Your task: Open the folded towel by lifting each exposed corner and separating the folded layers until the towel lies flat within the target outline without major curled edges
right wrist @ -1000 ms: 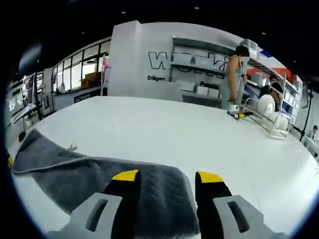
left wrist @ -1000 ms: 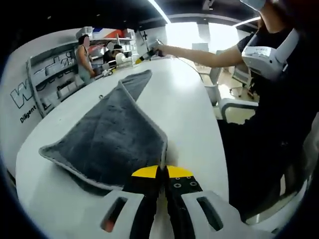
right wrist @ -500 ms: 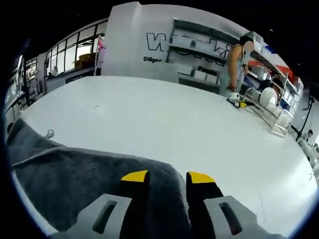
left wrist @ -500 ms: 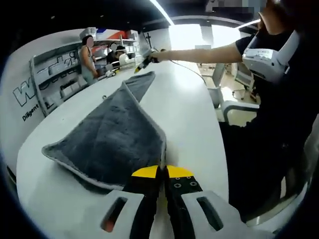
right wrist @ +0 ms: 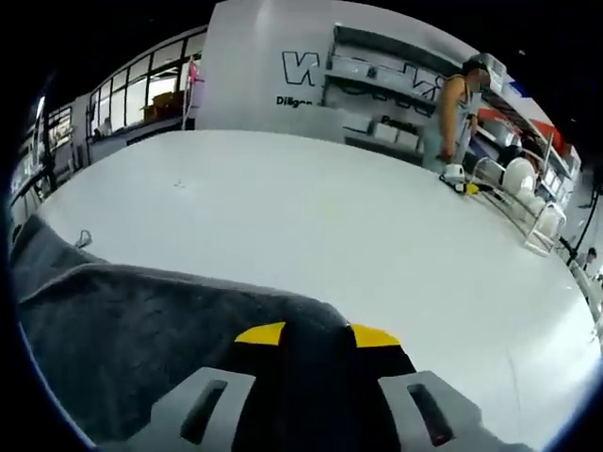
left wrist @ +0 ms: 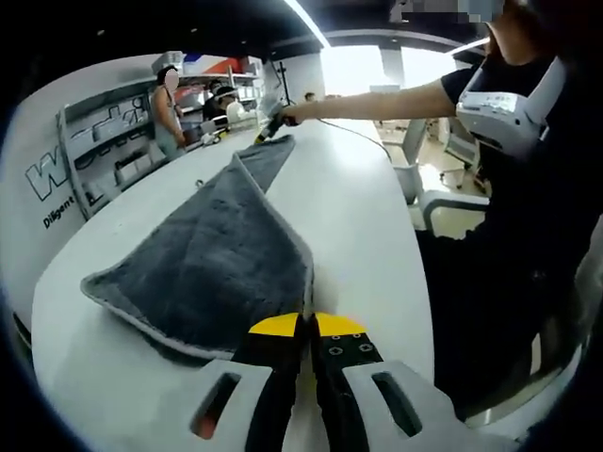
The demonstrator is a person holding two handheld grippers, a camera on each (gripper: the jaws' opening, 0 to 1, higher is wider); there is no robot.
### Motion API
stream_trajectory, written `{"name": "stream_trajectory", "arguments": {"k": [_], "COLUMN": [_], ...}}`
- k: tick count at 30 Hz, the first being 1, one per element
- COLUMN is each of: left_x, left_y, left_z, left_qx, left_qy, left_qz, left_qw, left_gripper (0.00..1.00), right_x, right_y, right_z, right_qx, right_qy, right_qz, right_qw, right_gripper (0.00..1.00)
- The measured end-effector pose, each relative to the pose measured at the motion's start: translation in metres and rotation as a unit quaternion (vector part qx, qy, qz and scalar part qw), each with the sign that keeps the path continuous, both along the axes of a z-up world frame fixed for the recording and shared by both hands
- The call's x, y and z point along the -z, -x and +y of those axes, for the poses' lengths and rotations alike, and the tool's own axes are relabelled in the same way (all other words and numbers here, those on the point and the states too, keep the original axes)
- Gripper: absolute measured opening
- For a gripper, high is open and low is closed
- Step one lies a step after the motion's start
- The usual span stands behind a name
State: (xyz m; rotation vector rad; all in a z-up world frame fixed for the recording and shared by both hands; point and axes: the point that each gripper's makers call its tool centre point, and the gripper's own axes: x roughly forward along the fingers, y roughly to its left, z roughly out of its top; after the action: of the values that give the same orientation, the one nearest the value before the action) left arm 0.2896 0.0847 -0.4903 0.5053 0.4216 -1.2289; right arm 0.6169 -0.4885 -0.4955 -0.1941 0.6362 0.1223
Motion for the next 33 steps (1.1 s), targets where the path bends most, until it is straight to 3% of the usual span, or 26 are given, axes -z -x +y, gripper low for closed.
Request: {"name": "stream_trajectory", "arguments": {"k": [3, 8, 12, 19, 24, 27, 30, 33], "left_x": [0.0, -0.001, -0.001, -0.003, -0.005, -0.006, -0.007, -0.011], "left_y": [0.001, 0.0, 0.0, -0.003, -0.005, -0.006, -0.007, -0.01], "left_z": [0.0, -0.001, -0.001, 0.001, 0.004, 0.005, 0.007, 0.01], "left_qx": [0.0, -0.001, -0.001, -0.006, -0.012, -0.018, -0.025, -0.035], "left_qy": [0.0, 0.007, 0.006, 0.007, 0.01, 0.012, 0.014, 0.021], "left_qz": [0.0, 0.002, 0.002, -0.001, -0.003, -0.005, -0.007, -0.016], "left_qw": [1.0, 1.0, 1.0, 1.0, 0.9999, 0.9997, 0.9995, 0.999], "left_gripper": [0.04, 0.04, 0.04, 0.03, 0.03, 0.03, 0.03, 0.03], "right_x": [-0.001, -0.005, -0.012, -0.035, -0.052, -0.066, -0.064, -0.069], "right_y": [-0.004, -0.006, -0.003, 0.002, 0.022, 0.03, 0.044, 0.058], "right_z": [-0.002, -0.001, 0.0, 0.0, 0.0, 0.005, -0.002, -0.002], "right_qx": [0.0, -0.015, -0.022, -0.026, -0.045, -0.08, -0.076, -0.086], "right_qy": [-0.011, 0.004, 0.017, 0.016, 0.027, 0.035, 0.049, 0.029], "right_qz": [-0.007, -0.012, -0.021, -0.067, -0.096, -0.134, -0.118, -0.129], "right_qw": [0.9999, 0.9998, 0.9994, 0.9973, 0.994, 0.9871, 0.9889, 0.9875], "right_gripper": [0.13, 0.02, 0.02, 0.02, 0.02, 0.02, 0.02, 0.02]}}
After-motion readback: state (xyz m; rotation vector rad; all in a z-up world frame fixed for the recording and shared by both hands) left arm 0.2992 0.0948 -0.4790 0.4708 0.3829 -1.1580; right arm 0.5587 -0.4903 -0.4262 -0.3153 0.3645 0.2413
